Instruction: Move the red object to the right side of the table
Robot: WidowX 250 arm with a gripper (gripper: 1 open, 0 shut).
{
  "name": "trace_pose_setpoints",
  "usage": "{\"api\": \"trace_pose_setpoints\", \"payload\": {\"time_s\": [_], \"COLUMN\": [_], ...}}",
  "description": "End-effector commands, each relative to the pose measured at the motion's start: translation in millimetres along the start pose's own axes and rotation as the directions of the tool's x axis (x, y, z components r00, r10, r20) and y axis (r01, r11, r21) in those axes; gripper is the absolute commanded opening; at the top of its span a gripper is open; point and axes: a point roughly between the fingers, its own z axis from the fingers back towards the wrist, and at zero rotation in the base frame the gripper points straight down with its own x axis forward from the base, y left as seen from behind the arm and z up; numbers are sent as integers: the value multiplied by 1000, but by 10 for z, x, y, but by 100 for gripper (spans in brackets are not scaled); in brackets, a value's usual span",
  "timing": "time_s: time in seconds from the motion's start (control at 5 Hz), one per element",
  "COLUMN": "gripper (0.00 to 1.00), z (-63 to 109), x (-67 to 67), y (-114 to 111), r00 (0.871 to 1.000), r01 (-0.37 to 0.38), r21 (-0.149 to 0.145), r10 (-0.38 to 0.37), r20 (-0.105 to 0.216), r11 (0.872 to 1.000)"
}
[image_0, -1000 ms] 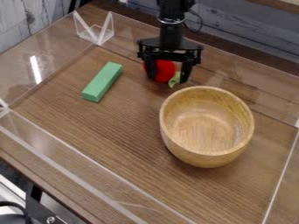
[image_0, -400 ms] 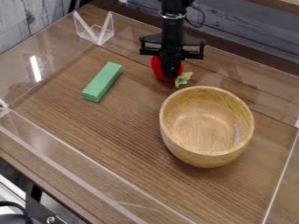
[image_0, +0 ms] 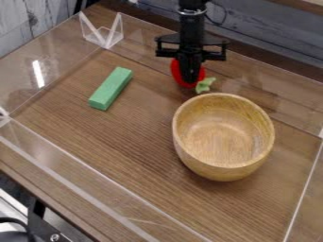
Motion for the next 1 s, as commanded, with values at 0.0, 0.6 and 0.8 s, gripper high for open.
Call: {"api": "trace_pose_setpoints", "payload": {"time_s": [0.0,0.6,0.8], "gripper": [0,0,0], "z": [394,218,148], "x": [40,-119,-153], "y": [-246,-571,-612], "r00": [994,991,991], "r01": [57,115,117], "r21": [-47,-62,-62], "r10": [-52,-110,-113], "r20": [95,79,77], "r11": [997,991,991]}}
